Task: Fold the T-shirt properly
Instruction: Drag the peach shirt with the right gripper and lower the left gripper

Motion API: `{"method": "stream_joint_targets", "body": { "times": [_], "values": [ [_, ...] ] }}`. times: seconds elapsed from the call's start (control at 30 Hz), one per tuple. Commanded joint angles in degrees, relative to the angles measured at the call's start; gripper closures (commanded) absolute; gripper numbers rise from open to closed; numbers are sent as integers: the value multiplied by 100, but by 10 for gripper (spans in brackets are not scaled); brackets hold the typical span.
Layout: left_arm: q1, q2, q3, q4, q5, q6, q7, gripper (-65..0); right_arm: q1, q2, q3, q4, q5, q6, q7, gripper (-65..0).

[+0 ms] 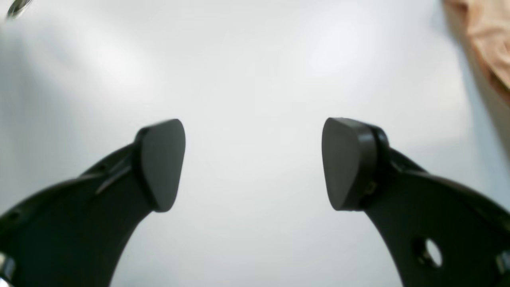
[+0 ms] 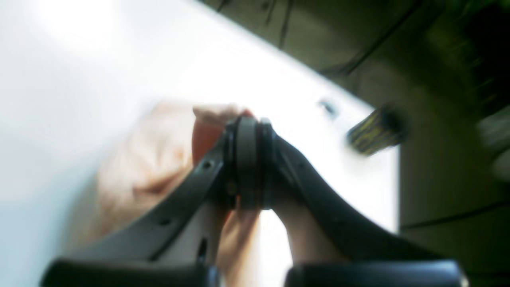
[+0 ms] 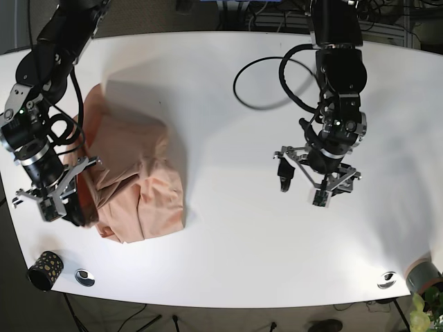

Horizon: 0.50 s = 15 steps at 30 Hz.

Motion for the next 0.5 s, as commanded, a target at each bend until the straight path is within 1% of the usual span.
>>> {"method": "stream_joint_targets", "body": {
  "times": [0.0, 0.07, 0.2, 0.23, 0.27, 0.33, 0.37, 0.47],
  "values": [
    [-273, 66, 354, -233, -101, -12, -148, -504, 273, 89, 14, 87, 73, -12, 27, 0],
    [-449, 207, 592, -559, -330, -29, -166, -504, 370, 107, 14, 87, 73, -12, -87, 0],
    [-923, 479, 715, -1455, -936, -161, -201, -504, 387, 72, 14, 96, 99, -12, -281, 0],
    [-1073, 567, 767, -1816, -1068, -205, -289, -504, 379, 72, 14, 96, 99, -12, -325, 0],
    [-1240, 637, 847, -2229, -1182, -258, -447, -504, 379, 72, 14, 96, 99, -12, -369, 0],
    [-1460, 707, 1031, -2844, -1244, -328, -817, -504, 379, 72, 14, 96, 90, -12, -413, 0],
    [-1609, 707, 1233, -3310, -1261, -346, -1142, -504, 379, 72, 14, 96, 90, -12, -413, 0],
    [-1969, 707, 1743, -4233, -1279, -355, -1828, -504, 379, 72, 14, 96, 64, -12, -413, 0]
  ]
}}
